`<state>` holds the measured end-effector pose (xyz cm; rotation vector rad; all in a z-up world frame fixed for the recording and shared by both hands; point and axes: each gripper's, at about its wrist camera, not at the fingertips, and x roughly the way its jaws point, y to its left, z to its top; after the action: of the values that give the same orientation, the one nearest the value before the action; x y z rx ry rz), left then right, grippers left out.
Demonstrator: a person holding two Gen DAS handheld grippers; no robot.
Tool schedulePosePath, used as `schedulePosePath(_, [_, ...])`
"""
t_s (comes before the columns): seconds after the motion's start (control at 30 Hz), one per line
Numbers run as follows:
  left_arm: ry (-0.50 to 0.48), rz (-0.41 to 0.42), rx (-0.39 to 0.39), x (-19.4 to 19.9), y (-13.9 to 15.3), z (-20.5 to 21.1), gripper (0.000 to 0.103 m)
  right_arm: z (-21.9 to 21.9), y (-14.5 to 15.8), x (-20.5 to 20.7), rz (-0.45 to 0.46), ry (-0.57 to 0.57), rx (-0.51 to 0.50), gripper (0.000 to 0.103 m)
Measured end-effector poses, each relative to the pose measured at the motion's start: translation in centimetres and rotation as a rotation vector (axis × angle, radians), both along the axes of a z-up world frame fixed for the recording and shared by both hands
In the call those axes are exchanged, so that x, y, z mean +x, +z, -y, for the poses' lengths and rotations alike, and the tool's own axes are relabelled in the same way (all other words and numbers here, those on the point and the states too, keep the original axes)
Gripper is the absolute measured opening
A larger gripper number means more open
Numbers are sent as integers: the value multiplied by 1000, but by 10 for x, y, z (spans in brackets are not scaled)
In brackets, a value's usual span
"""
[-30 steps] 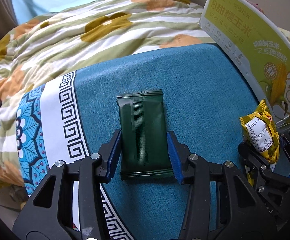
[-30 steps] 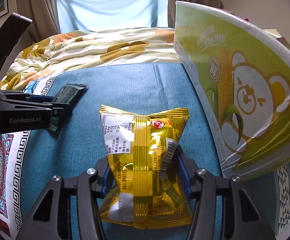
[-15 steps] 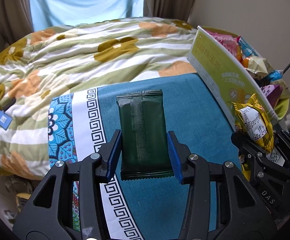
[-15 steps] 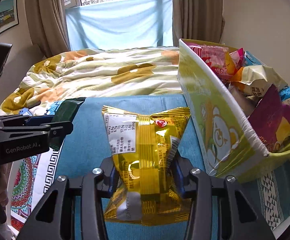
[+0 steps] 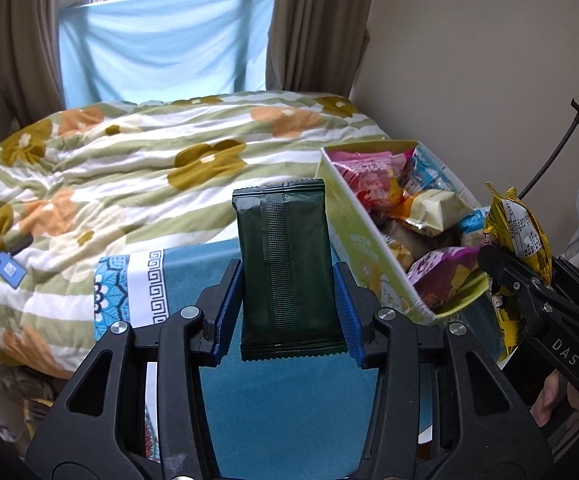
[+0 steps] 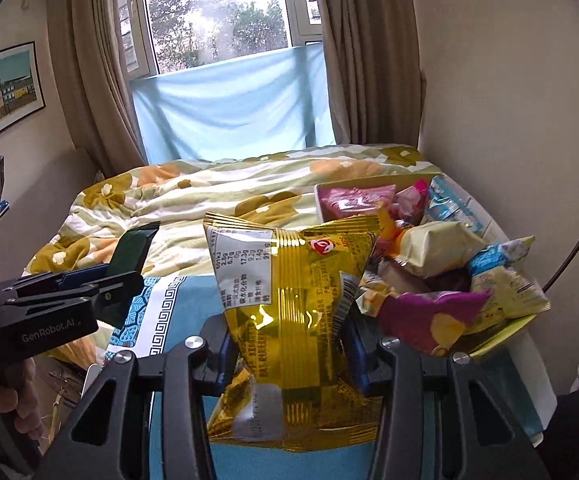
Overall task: Organize snacks
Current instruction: 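Lower the dark green packet and gold bag into the box, opening both grippers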
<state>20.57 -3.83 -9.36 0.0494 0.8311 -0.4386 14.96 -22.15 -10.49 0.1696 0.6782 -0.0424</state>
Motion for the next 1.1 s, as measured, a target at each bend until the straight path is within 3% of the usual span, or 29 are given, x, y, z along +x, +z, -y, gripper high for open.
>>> schedulePosePath(0.27, [2,17,-30,18,20,112,41,95,42,16,54,-4,-17,41])
schedulePosePath(0.43, [44,-30,-14,40,2,172,41,150,47,40,52,29,-2,41])
schedulePosePath(0.6, [117,-95,11,60,-21,203,43,185,42,69,30,90,-2,41])
schedulePosePath(0.63, [131,-104,17,62,-26,207,46,192,40,75,23,105,3,41])
schedulePosePath(0.67, [145,-110,28,63,-29,210,62,196,38,80,15,120,10,42])
schedulePosePath(0.7, [159,-113,43,64,-32,213,93,200,36,84,8,136,14,42])
schedulePosePath(0.73, [172,-106,56,63,-34,213,103,202,33,89,1,152,16,41])
schedulePosePath(1.1, [230,-120,61,43,-28,191,102,209,8,121,-59,247,79,41])
